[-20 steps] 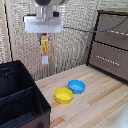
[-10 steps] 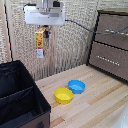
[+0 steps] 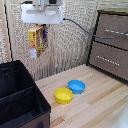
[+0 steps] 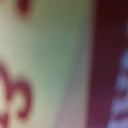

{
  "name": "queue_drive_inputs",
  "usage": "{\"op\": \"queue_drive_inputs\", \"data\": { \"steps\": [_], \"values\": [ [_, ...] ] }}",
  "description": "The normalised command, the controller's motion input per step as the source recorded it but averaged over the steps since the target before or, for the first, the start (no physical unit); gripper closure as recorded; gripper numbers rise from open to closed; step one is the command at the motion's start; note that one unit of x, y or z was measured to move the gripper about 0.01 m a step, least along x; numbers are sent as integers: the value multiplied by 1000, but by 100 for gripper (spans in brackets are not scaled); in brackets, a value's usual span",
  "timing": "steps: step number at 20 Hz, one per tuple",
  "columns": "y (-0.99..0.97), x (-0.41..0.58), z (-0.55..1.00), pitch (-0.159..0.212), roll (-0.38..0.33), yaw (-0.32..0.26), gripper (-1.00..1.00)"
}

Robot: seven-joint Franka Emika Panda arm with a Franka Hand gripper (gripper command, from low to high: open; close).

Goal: Position your gripper near the granola bar, please. Lightly grip the granola bar with your gripping tool. Relocate your gripper along with the granola bar toward the leading division of the caddy with caution. Gently release the granola bar into the leading division of the caddy.

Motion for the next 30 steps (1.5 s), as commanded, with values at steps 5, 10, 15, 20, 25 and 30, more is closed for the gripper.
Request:
{"op": "queue_drive_inputs", "data": {
  "steps": [5,10,15,20,25,30],
  "values": [
    [730,-151,0,29,-9,-118,100],
    [581,-174,7,17,-23,-172,100],
    [581,-214,0,16,-25,-162,100],
    [584,-254,8,15,-19,-151,100],
    [567,-351,170,0,0,-128,100],
    [547,-417,158,0,0,-125,100]
  ]
}}
